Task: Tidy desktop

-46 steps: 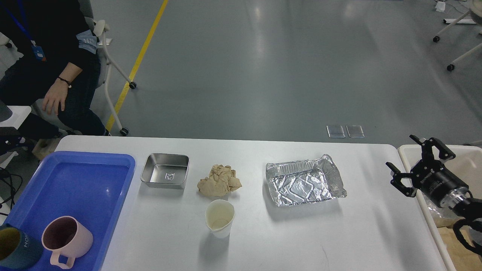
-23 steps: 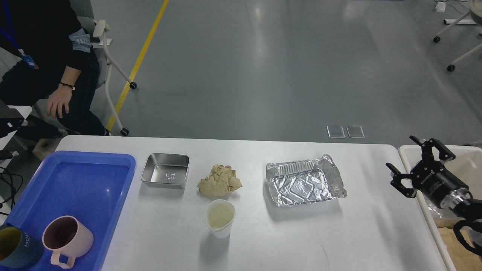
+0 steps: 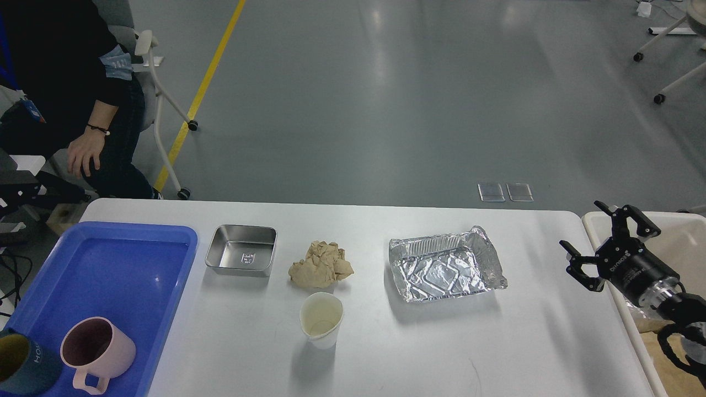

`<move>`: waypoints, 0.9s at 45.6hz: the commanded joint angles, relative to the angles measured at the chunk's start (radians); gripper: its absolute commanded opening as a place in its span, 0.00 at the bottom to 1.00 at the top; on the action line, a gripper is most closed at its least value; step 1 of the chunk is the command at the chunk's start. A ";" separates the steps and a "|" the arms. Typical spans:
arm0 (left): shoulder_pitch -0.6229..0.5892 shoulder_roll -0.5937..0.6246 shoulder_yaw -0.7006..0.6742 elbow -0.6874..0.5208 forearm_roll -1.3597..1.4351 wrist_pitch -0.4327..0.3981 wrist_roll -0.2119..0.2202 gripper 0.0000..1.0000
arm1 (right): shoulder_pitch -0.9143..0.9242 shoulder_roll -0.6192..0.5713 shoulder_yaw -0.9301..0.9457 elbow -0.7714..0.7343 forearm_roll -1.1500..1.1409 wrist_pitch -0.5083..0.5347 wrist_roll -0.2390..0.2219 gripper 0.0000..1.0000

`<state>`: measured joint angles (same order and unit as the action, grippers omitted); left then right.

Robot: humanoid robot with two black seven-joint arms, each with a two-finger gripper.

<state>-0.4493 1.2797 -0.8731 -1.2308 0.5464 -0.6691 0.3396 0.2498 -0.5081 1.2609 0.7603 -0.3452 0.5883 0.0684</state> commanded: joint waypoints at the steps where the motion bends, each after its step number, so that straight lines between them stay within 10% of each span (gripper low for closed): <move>1: -0.037 0.061 0.042 -0.004 -0.014 0.006 -0.031 0.97 | 0.003 0.000 0.000 0.001 0.000 -0.001 0.001 1.00; 14: -0.049 0.148 0.106 -0.001 0.003 0.178 -0.508 0.97 | 0.000 0.020 -0.001 0.001 -0.003 -0.002 -0.001 1.00; 22: -0.039 0.158 0.175 -0.003 -0.013 0.169 -0.714 0.97 | -0.001 0.019 -0.001 -0.001 -0.006 -0.001 -0.001 1.00; 41: -0.051 0.191 0.284 -0.018 -0.011 0.172 -0.780 0.97 | 0.000 0.020 0.000 -0.004 -0.006 -0.002 -0.001 1.00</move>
<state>-0.4944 1.4547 -0.5870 -1.2476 0.5352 -0.4924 -0.4164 0.2486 -0.4899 1.2605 0.7587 -0.3513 0.5869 0.0675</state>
